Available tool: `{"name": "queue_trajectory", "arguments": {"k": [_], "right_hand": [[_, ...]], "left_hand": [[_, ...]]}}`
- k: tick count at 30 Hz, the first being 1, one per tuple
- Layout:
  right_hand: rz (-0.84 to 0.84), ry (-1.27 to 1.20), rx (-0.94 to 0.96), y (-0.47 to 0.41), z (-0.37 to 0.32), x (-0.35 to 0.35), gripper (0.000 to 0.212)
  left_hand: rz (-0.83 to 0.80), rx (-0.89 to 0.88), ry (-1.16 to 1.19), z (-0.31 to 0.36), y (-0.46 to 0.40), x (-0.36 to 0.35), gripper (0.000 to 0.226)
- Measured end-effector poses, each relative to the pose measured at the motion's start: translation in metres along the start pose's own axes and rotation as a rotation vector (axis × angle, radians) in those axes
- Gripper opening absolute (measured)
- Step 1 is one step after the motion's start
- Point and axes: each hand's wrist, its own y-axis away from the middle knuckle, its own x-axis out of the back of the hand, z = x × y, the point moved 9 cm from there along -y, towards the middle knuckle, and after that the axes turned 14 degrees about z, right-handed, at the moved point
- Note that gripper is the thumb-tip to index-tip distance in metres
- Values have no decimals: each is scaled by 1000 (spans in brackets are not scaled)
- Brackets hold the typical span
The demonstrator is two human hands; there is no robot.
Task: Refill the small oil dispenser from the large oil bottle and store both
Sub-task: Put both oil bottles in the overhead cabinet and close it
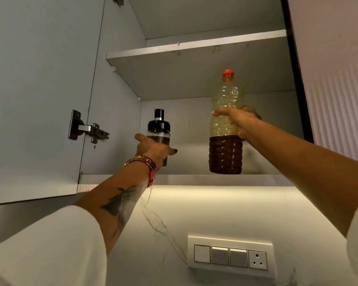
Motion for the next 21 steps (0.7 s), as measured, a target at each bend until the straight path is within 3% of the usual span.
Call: {"name": "queue_trajectory", "arguments": {"k": [3,7,21], "right_hand": [[16,18,-11,-7,7,0,64],[9,60,-22,-17,15,-6,78],[25,160,47,-19,17,-11,89]], "left_hand": [[-19,68,-23,-11,-4,-11,87],[-45,118,-87,-12,-6,-18,90],[-73,163,-163,-19,-4,-37,93]]}}
